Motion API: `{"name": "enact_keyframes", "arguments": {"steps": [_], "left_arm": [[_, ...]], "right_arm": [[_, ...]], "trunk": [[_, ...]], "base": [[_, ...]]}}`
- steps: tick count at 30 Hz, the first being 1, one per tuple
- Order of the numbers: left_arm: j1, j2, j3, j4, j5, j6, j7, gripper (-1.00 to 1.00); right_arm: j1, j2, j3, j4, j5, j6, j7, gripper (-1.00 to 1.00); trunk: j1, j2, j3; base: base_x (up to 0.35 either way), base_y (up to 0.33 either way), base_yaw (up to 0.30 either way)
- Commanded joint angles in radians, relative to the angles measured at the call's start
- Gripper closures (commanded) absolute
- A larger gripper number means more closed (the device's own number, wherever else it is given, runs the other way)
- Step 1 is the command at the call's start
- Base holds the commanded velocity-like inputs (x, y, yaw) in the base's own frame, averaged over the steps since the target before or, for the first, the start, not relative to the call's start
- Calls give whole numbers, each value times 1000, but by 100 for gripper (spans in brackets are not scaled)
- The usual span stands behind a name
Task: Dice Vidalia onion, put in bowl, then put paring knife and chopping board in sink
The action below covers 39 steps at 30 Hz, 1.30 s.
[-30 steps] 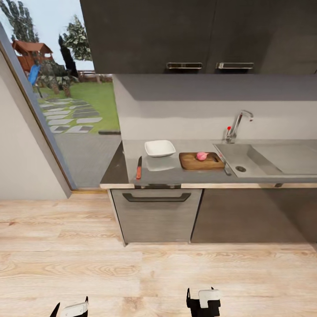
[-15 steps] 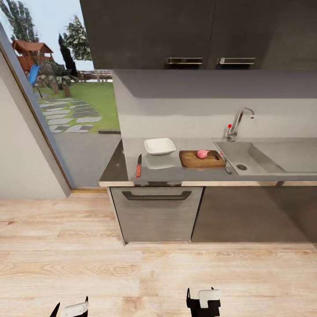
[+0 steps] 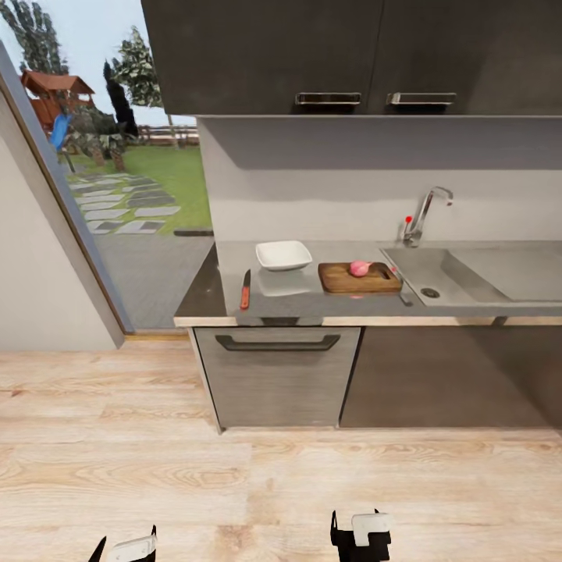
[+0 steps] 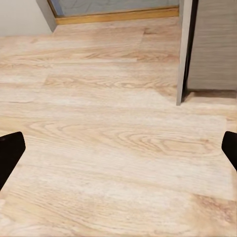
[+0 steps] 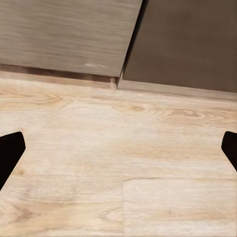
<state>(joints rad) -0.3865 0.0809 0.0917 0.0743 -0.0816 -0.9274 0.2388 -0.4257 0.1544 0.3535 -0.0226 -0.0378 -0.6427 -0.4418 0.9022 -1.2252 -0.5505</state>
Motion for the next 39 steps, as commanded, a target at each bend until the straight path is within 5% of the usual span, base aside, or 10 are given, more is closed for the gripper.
{"name": "enact_keyframes", "arguments": {"steps": [1,20,39], "left_arm": [[-2,0,8,3,-9,-5,2,-100],[-2,0,8,3,-9,-5,3,-100],[-2,2,8,2,-9,-4,3,-100]], "right_arm": [[-1,0,8,1,-4,-1,-6,-100],[-1,0,10,1,-4,-1,-6,-100],[-1,1,9,1,-5,-2,-8,-100]], "trunk": [[4,-8,-4],[15,-29,-14],[15,-29,-15]], "base": [[0,0,0],[2,3,0],[109,220,20]]}}
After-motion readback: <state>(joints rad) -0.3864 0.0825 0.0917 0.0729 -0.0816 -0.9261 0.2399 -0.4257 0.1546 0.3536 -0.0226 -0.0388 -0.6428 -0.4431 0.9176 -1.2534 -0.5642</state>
